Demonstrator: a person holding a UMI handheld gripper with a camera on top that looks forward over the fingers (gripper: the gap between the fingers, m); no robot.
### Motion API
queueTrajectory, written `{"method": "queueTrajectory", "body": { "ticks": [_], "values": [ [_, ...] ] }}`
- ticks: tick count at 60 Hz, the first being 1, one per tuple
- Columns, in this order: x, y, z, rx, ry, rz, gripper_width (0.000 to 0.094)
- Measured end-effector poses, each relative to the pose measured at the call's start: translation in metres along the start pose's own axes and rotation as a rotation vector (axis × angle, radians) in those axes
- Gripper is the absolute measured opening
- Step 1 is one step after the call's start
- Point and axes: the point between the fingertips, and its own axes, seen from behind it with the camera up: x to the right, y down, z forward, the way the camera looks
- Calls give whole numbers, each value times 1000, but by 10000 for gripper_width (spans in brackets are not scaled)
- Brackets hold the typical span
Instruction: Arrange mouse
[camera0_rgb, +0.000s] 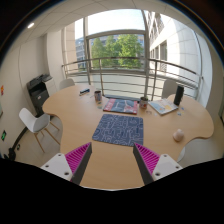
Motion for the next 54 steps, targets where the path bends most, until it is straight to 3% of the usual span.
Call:
{"method": "queueTrajectory", "body": {
  "ticks": [9,24,37,51,54],
  "values": [
    [44,40,4,-84,61,50,853],
    [259,107,97,-113,236,75,850],
    [392,86,173,-34,308,118,847],
    [455,78,251,-67,303,243,845],
    [462,67,259,-41,306,240,831]
  ]
}}
